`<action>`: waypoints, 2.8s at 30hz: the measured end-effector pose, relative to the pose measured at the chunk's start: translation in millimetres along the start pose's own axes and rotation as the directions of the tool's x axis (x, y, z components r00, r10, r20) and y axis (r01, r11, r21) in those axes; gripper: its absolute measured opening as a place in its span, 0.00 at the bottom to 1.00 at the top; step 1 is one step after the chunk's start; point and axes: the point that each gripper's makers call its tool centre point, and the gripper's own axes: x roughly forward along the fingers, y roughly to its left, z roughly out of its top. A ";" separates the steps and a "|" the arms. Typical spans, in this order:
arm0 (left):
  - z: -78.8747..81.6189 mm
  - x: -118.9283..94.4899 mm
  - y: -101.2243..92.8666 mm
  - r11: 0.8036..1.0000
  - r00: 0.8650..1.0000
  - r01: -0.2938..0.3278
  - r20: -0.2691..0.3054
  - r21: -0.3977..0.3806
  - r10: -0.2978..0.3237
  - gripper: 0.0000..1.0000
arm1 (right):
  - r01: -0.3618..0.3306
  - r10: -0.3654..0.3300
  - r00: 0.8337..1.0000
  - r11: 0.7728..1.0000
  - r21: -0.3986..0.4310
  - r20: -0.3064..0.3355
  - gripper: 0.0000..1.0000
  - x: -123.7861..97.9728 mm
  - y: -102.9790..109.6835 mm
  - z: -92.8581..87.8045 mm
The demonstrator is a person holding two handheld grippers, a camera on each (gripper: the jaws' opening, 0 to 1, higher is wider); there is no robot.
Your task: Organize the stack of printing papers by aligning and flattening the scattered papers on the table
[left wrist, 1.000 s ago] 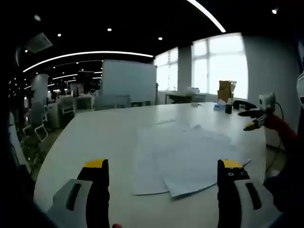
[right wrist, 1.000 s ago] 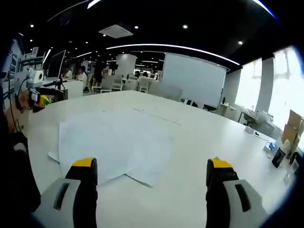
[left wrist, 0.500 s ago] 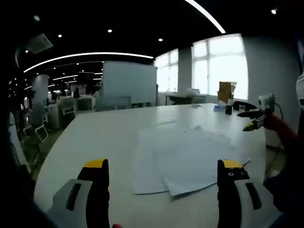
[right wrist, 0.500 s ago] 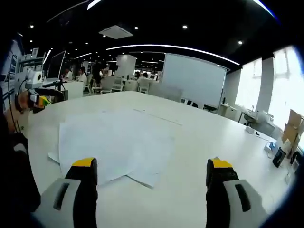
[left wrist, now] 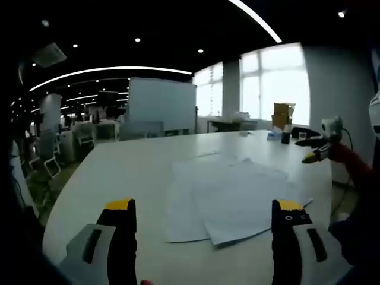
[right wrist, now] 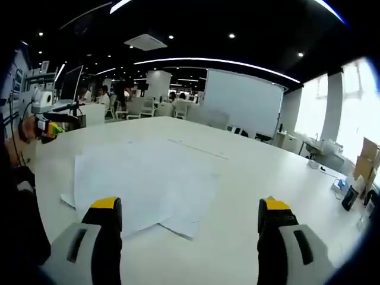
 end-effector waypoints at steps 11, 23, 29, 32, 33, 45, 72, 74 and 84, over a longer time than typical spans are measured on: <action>0.6 -0.1 -0.9 1.000 1.000 0.002 0.003 0.001 -0.002 0.97 | 0.000 0.000 1.000 1.000 -0.006 0.015 0.90 1.5 0.3 7.3; 3.7 -0.3 -2.9 1.000 1.000 0.010 0.007 0.009 -0.010 0.97 | -0.003 0.003 1.000 1.000 -0.005 0.025 0.90 1.7 1.2 10.6; 4.7 -0.4 -3.0 1.000 1.000 0.010 0.010 0.008 -0.010 0.97 | -0.006 0.006 1.000 1.000 -0.008 0.027 0.90 2.1 1.9 11.8; 3.9 0.1 -3.5 1.000 1.000 0.011 0.008 0.008 -0.011 0.97 | -0.006 0.006 1.000 1.000 -0.006 0.027 0.90 2.7 1.6 11.7; 3.6 0.4 -3.8 1.000 1.000 0.012 0.007 0.009 -0.012 0.97 | -0.007 0.007 1.000 1.000 -0.005 0.027 0.90 3.1 1.5 11.4; 4.3 1.0 -3.5 1.000 1.000 0.014 0.011 0.009 -0.014 0.97 | -0.010 0.010 1.000 1.000 -0.001 0.024 0.90 6.6 1.7 9.7; 5.6 1.1 -6.0 1.000 1.000 0.012 0.013 0.007 -0.012 0.97 | -0.039 0.039 0.998 0.999 0.001 0.054 0.89 21.8 10.1 21.0; 4.4 2.1 -5.5 1.000 1.000 0.011 0.007 0.008 -0.011 0.97 | -0.040 0.040 0.998 0.999 0.000 0.056 0.89 23.5 10.3 21.6; 3.6 3.8 -6.2 1.000 1.000 0.010 0.002 0.019 -0.010 0.97 | -0.053 0.053 0.997 0.999 -0.009 0.064 0.89 31.4 14.0 28.8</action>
